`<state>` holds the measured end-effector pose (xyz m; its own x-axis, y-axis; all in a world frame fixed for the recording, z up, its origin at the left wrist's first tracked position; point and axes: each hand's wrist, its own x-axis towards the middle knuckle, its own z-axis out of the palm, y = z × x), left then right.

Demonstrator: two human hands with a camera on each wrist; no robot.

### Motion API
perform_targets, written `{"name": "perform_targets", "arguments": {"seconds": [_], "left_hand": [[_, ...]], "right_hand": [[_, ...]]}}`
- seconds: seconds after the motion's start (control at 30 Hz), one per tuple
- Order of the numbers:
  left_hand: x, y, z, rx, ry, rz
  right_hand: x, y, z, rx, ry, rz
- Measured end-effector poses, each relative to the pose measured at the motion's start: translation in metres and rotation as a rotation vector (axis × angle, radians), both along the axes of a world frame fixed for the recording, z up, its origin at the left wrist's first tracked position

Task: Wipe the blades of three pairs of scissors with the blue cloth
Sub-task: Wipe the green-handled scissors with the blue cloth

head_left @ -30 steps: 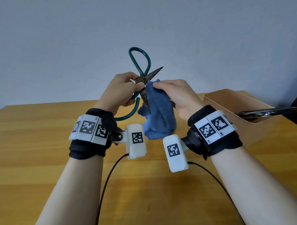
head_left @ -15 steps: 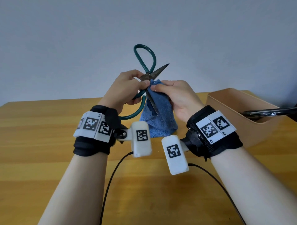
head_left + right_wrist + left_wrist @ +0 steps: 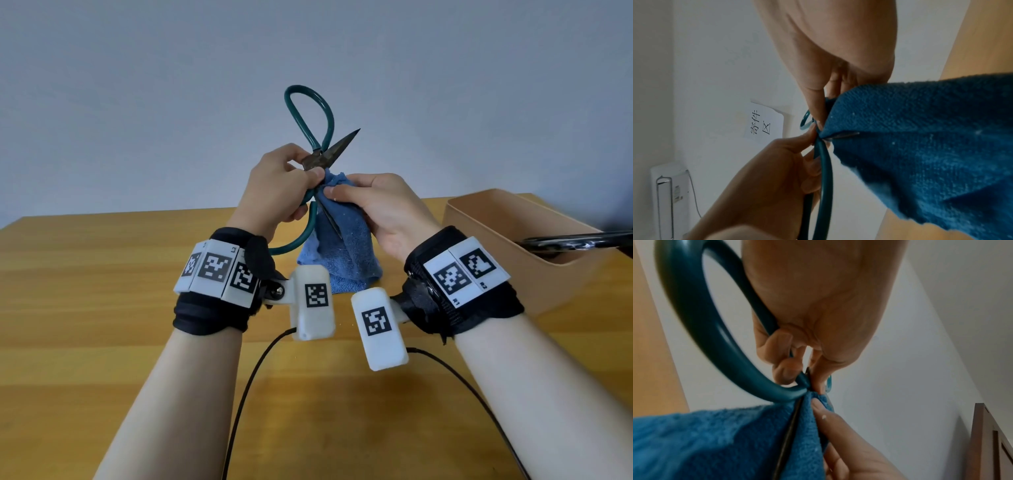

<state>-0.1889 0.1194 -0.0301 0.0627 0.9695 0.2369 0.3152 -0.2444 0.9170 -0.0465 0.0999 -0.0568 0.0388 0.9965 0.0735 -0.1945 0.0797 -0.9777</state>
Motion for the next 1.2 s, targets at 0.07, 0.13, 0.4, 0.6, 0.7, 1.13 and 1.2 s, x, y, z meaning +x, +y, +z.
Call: {"name": "perform_targets", "arguments": {"seconds": [0.07,0.13,0.4,0.6,0.7,1.13,1.2], "left_hand": [[0.001,0.000,0.000,0.017,-0.027,0.019],[0.001,0.000,0.000,0.044,-0.064,0.036],[-0.012,0.005,0.001,0.124,-0.213,0.147],[-0.018,0.008,0.004,0.152,-0.223,0.159],[-0.015,0.007,0.004,0.155,-0.228,0.151],[-0.017,0.009,0.002,0.134,-0.180,0.152],[-0.017,0.010,0.002,0.162,-0.146,0.164]], "right_hand": [[0.002,0.001,0.001,0.000,-0.051,0.005],[0.004,0.001,0.002,0.004,-0.081,0.009],[-0.002,-0.002,0.004,0.032,-0.186,0.035],[0.010,-0.004,0.011,-0.025,-0.296,0.087],[0.015,-0.005,0.014,-0.057,-0.223,-0.014],[0.003,-0.001,0.012,0.221,-0.042,-0.165],[-0.001,0.001,0.010,0.265,-0.090,-0.199]]}}
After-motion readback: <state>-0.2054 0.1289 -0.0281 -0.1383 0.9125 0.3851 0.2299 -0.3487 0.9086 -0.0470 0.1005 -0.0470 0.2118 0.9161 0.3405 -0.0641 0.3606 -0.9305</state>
